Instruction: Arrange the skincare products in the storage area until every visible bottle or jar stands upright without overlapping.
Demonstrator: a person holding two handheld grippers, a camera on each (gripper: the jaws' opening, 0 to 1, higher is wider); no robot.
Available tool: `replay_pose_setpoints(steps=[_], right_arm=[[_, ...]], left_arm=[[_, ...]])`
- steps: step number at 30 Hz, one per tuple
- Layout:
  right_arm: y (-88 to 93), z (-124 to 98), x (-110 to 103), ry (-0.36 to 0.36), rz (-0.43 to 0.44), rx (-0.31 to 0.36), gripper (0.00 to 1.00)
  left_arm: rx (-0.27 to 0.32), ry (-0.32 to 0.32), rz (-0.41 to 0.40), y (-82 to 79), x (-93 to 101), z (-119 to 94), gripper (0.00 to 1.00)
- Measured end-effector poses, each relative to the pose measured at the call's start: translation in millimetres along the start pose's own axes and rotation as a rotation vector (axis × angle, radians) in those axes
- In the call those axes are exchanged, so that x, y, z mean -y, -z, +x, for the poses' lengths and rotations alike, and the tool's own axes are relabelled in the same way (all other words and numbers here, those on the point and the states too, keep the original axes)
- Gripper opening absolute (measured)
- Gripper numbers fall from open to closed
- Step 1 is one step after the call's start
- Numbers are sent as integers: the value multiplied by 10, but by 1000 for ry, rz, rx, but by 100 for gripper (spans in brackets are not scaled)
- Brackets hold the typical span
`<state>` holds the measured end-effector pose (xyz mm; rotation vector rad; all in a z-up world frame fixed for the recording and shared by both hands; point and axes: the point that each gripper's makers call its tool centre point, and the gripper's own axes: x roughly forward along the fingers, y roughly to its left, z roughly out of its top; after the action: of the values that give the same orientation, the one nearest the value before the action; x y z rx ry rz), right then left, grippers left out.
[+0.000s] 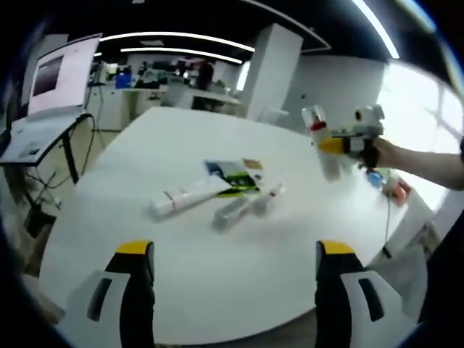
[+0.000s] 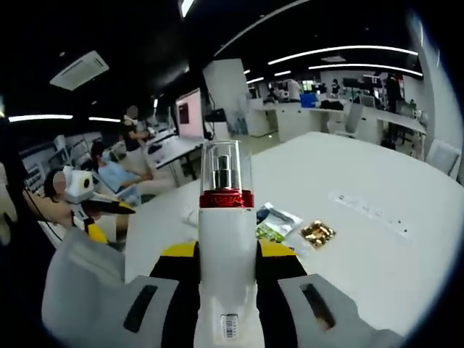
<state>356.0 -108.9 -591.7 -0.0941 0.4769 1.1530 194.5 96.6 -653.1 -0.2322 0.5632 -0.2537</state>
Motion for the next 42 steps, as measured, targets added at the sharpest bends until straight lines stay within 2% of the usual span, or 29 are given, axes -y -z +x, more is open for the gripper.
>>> replay_pose_setpoints(steps=[5, 7, 9, 14, 18, 22, 25, 27, 29, 36, 39, 42], right_arm=[[-23, -49, -113, 5, 4, 44, 28], [-17, -59, -189, 8, -7, 44, 28], [10, -44, -241, 8, -14, 45, 28], [26, -9, -362, -1, -13, 70, 28], [6, -9, -499, 1, -18, 92, 28], [-8, -23, -600, 24, -7, 123, 28], [19, -3, -634, 49, -5, 131, 28], [30, 12, -685, 63, -13, 127, 28], [41, 24, -735, 70, -27, 122, 28], [-15, 8, -817, 87, -35, 140, 28], [-63, -19, -892, 93, -59, 144, 28], [-67, -7, -923, 97, -69, 147, 28]], left_arm=[[-9, 4, -16, 3, 21, 9, 84], [-26, 29, -32, 29, 55, 29, 84], [-33, 26, -27, 24, 58, 43, 84], [-3, 54, -80, -98, 189, 96, 83], [30, 98, -80, -290, 437, 153, 83], [97, 165, -118, -584, 729, 195, 83], [125, 202, -122, -736, 939, 228, 82], [134, 228, -140, -790, 1047, 255, 81], [137, 242, -152, -822, 1067, 305, 81], [133, 322, -166, -911, 1415, 408, 78], [142, 348, -175, -984, 1530, 434, 76], [166, 362, -154, -1070, 1581, 442, 69]])
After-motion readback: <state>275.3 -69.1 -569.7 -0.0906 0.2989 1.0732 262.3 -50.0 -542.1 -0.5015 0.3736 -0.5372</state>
